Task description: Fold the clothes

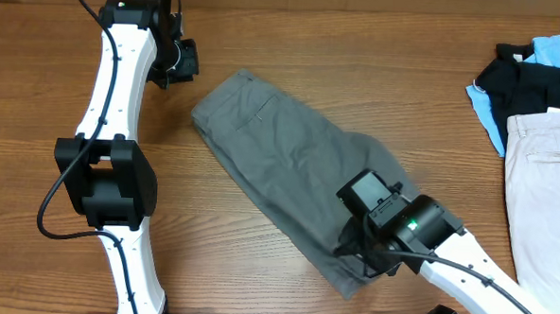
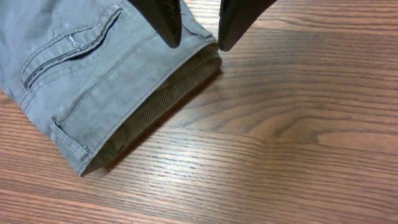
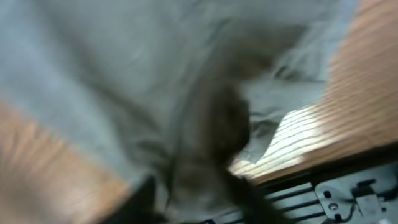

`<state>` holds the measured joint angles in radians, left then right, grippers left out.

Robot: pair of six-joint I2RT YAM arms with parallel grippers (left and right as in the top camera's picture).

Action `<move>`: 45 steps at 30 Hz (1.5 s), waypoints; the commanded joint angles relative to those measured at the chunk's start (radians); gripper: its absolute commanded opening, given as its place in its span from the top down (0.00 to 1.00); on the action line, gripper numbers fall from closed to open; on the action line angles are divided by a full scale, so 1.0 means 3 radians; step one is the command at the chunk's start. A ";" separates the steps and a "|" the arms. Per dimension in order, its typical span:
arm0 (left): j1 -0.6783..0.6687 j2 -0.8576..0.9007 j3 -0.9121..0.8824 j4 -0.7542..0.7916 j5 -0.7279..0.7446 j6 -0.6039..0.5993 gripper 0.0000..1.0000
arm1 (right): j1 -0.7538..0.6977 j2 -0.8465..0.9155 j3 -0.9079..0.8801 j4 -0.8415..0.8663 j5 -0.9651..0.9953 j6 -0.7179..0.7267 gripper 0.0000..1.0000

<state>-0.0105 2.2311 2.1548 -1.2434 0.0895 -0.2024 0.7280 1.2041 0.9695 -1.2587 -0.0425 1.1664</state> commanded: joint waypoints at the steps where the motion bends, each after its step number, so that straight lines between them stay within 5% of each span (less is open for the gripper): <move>1: 0.0022 -0.0090 -0.0011 0.0004 -0.0042 -0.0013 0.75 | 0.0123 -0.0055 -0.0027 0.0128 -0.0309 -0.0459 0.12; 3: 0.0022 -0.0090 -0.0011 -0.0004 -0.0022 -0.0013 0.70 | 0.0177 -0.0055 -0.0027 0.0154 -0.0374 -0.0511 0.01; 10: 0.0020 -0.0090 -0.0011 -0.0080 -0.0024 -0.0011 0.66 | 0.0031 -0.0205 0.0084 0.0070 -0.0032 -0.0462 0.00; 16: 0.0020 -0.0090 -0.0011 -0.0094 -0.0008 -0.0013 0.54 | -0.0656 -0.0521 0.0266 -0.0192 0.0427 -0.0507 0.00; 20: 0.0018 -0.0090 -0.0013 -0.0103 0.0120 -0.0011 0.53 | -0.1166 -0.0505 0.0257 -0.0228 0.0340 -0.1041 0.00; 28: 0.0013 -0.0090 -0.0013 -0.0144 0.0139 -0.0011 0.49 | -0.1963 -0.0271 -0.0072 -0.0145 0.0354 -0.1356 0.00; 35: 0.0013 -0.0090 -0.0013 -0.0144 0.0139 -0.0011 0.45 | -0.2280 0.0075 -0.0651 0.0568 -0.0310 -0.1871 0.07; 39: 0.0013 -0.0090 -0.0013 -0.0146 0.0139 -0.0011 0.44 | -0.2279 0.0205 -0.0802 0.0884 -0.0473 -0.1907 0.21; 45: 0.0013 -0.0090 -0.0013 -0.0155 0.0139 -0.0011 0.45 | -0.2279 0.0277 -0.0857 0.0965 -0.0465 -0.1907 0.20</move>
<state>-0.0105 2.2311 2.1529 -1.2869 0.1196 -0.2066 0.0475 1.2846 0.7258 -0.9794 -0.1608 0.6121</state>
